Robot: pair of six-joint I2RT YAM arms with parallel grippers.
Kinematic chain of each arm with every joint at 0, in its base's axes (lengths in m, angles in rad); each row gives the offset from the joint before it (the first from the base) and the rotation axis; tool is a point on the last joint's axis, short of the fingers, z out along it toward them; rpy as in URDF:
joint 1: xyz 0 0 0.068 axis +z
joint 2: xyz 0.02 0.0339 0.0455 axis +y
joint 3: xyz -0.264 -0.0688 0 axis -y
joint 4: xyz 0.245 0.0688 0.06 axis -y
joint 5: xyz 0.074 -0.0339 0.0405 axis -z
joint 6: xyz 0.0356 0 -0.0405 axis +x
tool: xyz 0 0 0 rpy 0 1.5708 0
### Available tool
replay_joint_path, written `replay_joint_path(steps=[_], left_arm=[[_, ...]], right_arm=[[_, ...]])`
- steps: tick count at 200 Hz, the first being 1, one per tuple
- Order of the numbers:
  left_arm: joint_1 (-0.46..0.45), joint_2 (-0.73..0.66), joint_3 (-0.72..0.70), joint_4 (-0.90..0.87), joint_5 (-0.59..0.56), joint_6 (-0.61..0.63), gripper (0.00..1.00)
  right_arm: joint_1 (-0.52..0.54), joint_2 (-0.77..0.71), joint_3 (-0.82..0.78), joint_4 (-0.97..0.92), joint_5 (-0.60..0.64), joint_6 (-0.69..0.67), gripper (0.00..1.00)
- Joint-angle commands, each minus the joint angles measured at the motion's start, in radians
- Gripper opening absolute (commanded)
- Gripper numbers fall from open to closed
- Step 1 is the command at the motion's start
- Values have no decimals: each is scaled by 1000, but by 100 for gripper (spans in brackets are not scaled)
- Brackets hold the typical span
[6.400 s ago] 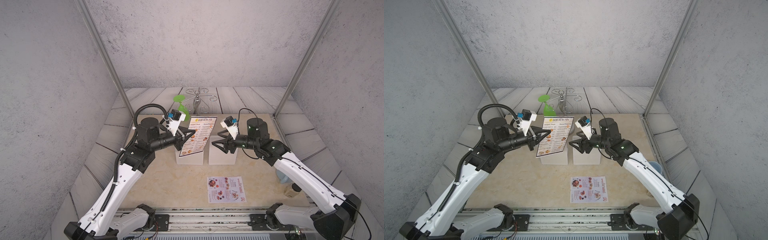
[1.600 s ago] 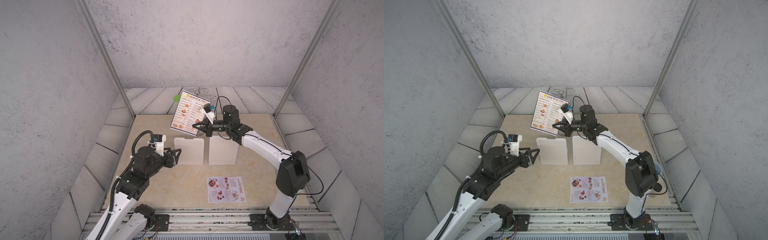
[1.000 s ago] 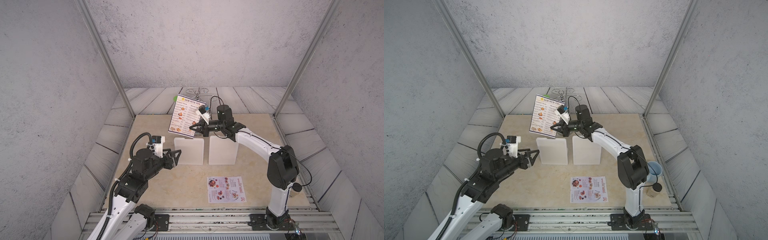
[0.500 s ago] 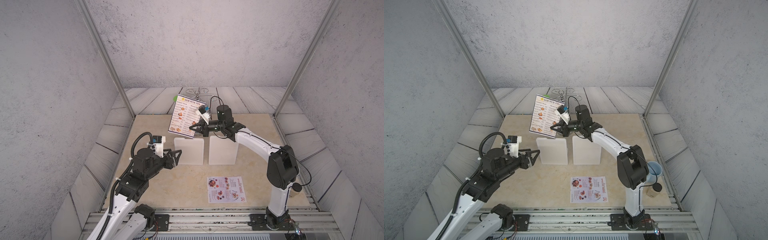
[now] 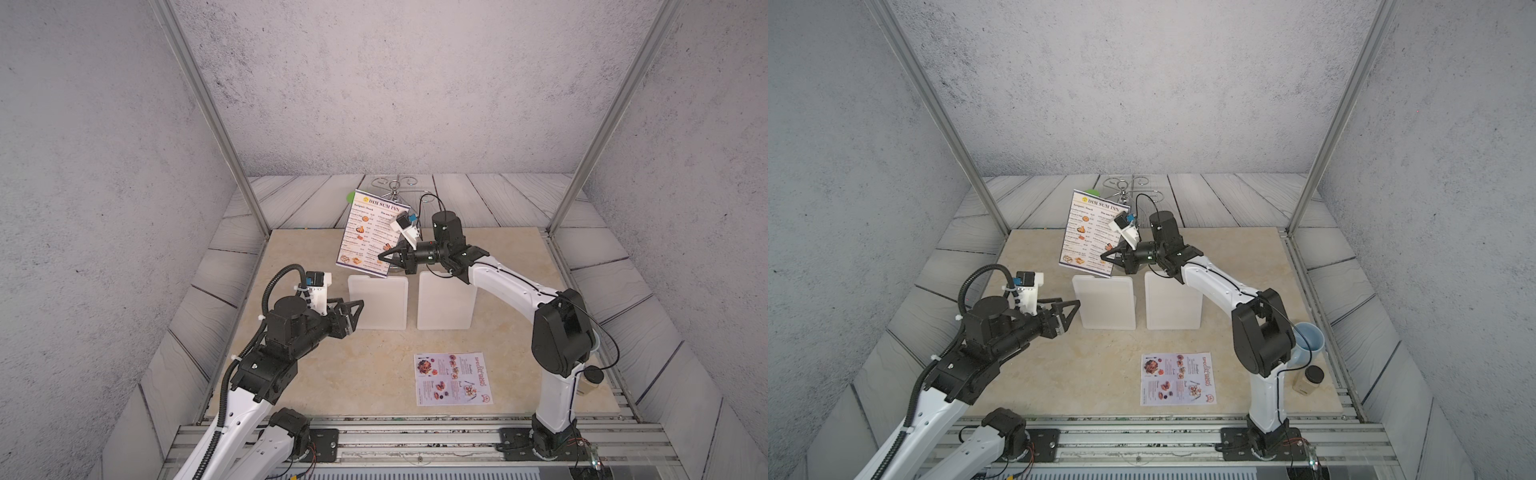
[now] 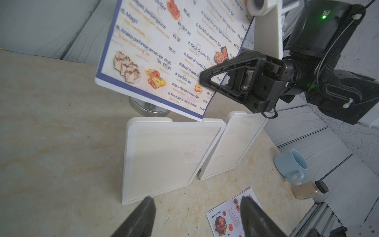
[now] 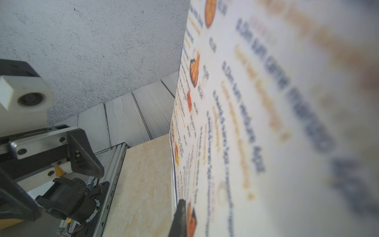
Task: Insert the menus into the narrow rack
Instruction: Insert the menu into the narrow rack.
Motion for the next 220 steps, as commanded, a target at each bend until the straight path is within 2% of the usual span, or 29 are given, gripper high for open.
replay_joint_path(steps=[1, 220], left_arm=[[0, -7, -14, 22, 6, -6, 69], [-2, -29, -18, 7, 8, -7, 70]], right_arm=[[5, 42, 11, 29, -20, 12, 0], [25, 54, -6, 62, -27, 47, 0]])
